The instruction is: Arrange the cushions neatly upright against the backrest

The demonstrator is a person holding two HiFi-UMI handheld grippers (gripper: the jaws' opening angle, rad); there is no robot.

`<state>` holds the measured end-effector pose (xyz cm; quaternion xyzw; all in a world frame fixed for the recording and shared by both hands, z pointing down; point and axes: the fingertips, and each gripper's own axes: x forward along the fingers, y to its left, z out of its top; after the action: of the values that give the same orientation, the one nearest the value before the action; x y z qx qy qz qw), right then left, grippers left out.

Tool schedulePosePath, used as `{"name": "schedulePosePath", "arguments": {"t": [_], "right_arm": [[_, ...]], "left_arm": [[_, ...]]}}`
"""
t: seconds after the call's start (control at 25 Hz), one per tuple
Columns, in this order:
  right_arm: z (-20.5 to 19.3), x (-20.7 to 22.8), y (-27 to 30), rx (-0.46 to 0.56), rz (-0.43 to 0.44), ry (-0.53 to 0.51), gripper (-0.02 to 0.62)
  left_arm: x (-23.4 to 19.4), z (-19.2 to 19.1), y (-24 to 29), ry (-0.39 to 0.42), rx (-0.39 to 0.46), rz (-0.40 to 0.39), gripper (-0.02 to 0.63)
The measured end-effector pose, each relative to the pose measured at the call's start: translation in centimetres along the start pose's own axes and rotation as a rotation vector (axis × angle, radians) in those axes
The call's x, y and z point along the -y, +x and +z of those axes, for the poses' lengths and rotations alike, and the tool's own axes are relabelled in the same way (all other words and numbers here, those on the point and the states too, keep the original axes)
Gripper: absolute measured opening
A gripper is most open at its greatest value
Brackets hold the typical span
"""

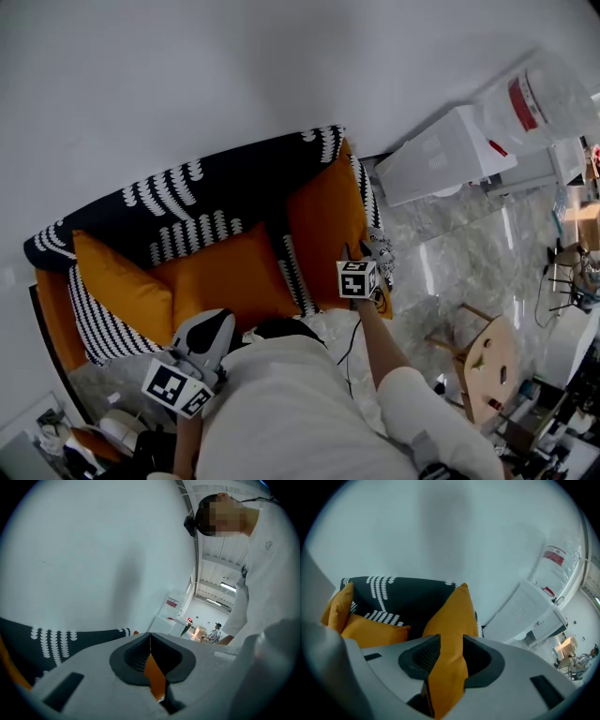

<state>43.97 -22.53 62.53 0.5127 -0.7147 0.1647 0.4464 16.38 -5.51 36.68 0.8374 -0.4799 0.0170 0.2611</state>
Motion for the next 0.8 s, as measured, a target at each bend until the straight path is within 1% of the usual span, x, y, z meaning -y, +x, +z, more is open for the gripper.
{"name": "schedulePosePath", "arguments": {"t": [0.08,0.16,0.2,0.44,0.64,0.8], "right_arm": [[0.7,-2.2,-1.0,0.029,0.024,-0.025,0.120],[1.2,-4.5,-2.0,0.054,0.051,-0.029,0.056],[1.3,-5.8,-2.5,0.064,0.076,-0.026,0.041],[1.8,-12.7,-4.3,0.091,0.230,-0.039,0.018],[2.6,-16.5,-4.8,0.098,0.346,-0.084,0.009],[2.5,-19.1,-5.3,0.084,0.461,-0.111,0.008]], "left_arm": [[0.0,0.0,-0.1,-0.004,0.008,0.008,0.012],[-0.1,0.0,-0.2,-0.008,0.015,0.016,0.012],[-0.1,0.0,-0.3,-0.009,0.018,0.021,0.012],[-0.3,-0.2,-1.4,-0.027,0.037,0.057,0.012],[-0.9,-1.1,-3.3,-0.055,0.036,0.116,0.012],[-1.2,-2.4,-5.0,-0.092,0.041,0.157,0.012]]}}
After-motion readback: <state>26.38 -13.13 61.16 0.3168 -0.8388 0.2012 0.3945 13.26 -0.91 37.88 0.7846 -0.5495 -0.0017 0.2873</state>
